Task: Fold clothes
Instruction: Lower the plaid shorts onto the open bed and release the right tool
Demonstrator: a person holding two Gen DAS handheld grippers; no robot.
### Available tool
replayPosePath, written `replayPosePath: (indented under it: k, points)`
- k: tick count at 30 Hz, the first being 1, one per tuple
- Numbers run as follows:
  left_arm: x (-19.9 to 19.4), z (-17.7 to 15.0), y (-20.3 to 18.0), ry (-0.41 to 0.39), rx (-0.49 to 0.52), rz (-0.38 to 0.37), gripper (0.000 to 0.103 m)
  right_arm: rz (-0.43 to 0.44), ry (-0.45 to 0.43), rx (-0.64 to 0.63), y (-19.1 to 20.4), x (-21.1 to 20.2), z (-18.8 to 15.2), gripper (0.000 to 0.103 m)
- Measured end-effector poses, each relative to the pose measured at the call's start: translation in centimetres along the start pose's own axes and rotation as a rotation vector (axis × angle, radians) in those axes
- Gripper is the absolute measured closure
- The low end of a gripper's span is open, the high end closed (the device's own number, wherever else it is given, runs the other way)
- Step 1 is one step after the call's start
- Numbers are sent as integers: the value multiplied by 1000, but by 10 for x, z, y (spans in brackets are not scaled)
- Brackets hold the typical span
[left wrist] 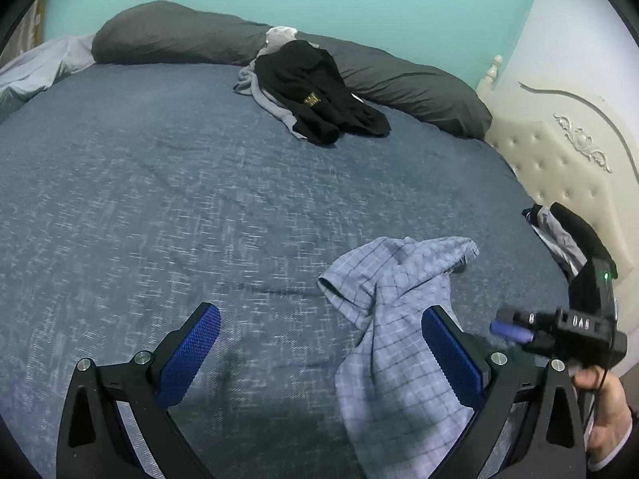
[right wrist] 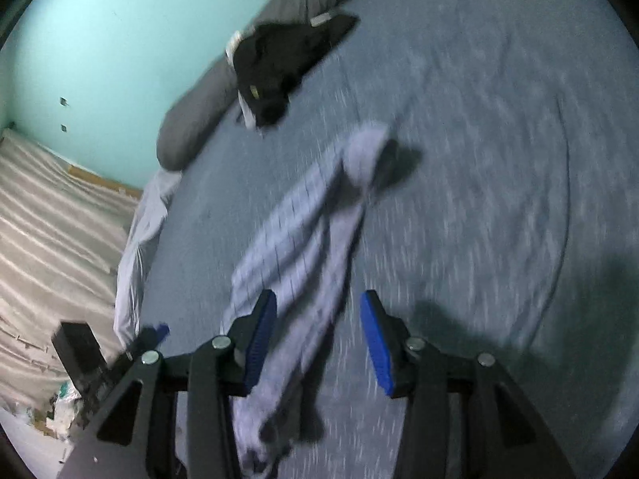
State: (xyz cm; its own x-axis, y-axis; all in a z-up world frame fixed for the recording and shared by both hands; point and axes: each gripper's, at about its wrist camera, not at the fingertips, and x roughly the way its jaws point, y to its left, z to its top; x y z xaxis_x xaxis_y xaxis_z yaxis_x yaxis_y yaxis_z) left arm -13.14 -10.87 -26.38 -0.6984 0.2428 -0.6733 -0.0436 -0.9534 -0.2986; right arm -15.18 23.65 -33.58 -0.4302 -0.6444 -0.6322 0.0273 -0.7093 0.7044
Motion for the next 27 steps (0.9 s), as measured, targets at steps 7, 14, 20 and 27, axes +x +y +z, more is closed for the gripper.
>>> replayPosePath:
  k: [7,14,20,27]
  points:
    - [-21,-4,12,-20,-1,19,0,19,79,2,17,-5,-41,59]
    - [-37,-3,14,-54,-2,2,0,58,108,-7,37,-2,-57,64]
    - [-44,-3,21,-65,-4,3,0,49,115,-49,58,9,-55,93]
    - [-50,2,36,-84,-25,8,0,61,68,-130,99,8,-32,99]
